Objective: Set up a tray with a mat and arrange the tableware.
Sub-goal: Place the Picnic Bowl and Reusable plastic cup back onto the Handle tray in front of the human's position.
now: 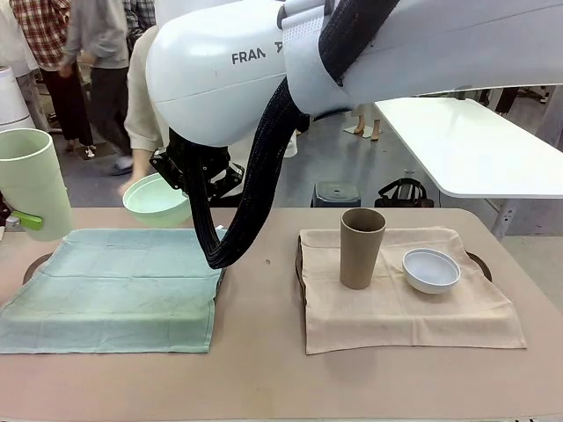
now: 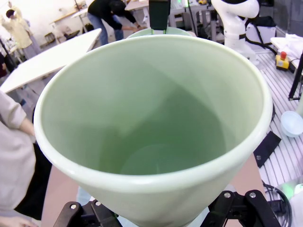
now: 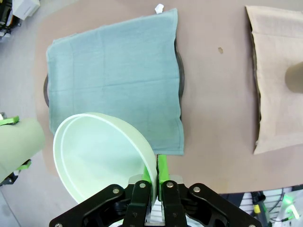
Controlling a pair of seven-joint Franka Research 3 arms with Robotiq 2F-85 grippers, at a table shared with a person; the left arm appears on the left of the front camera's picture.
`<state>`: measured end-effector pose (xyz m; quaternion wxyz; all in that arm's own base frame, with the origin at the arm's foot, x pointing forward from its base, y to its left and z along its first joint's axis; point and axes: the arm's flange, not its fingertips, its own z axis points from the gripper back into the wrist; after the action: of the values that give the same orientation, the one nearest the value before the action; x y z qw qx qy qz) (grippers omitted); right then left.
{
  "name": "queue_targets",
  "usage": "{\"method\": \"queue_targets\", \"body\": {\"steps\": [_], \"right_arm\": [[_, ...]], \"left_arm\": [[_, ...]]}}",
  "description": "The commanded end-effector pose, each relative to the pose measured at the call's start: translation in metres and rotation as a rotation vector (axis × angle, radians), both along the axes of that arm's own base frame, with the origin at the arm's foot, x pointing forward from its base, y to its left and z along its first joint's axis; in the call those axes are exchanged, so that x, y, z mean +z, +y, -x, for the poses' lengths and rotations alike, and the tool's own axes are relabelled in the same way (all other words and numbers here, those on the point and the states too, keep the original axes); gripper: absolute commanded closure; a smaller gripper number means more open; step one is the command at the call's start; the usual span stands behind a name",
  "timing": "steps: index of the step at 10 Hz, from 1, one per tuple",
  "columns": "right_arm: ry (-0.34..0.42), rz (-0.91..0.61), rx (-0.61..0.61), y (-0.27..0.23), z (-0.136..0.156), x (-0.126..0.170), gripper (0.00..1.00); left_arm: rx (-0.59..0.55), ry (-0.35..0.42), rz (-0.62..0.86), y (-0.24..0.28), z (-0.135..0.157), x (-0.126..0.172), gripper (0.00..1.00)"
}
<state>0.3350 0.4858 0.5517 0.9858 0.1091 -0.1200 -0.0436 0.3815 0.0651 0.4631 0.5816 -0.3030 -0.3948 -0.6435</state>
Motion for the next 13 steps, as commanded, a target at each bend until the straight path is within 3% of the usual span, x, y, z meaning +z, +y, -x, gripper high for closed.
{"method": "queue_targets", "body": {"steps": [1,3,4,6,7,9,11,13], "right_arm": [[-0.001,0.005,-0.001,-0.002,0.002,0.002,0.98],[-0.001,0.005,-0.001,-0.002,0.002,0.002,0.98],[0.0,0.0,0.0,0.0,0.0,0.0,0.96],[-0.061,-0.069,0.042,-0.003,-0.037,-0.033,0.96],[-0.064,-0.095,0.048,-0.001,-0.056,-0.052,0.96],[-0.044,-0.091,0.049,0.005,-0.082,-0.094,0.96],[0.046,-0.094,0.051,0.016,-0.096,-0.13,0.96],[0.054,-0.114,0.063,0.029,-0.101,-0.135,0.96]], "left_arm": [[-0.006,-0.016,-0.009,0.0,0.0,-0.001,1.0],[-0.006,-0.016,-0.009,0.0,0.0,-0.001,1.0],[0.0,0.0,0.0,0.0,0.0,0.0,0.19],[-0.034,0.049,0.07,-0.001,-0.02,-0.027,0.19],[-0.032,0.036,0.121,0.002,-0.033,-0.038,0.19],[0.029,0.052,0.158,0.002,-0.059,-0.073,0.19],[0.059,0.009,0.186,0.002,-0.072,-0.097,0.19],[0.093,-0.004,0.144,0.006,-0.089,-0.113,0.19]]}}
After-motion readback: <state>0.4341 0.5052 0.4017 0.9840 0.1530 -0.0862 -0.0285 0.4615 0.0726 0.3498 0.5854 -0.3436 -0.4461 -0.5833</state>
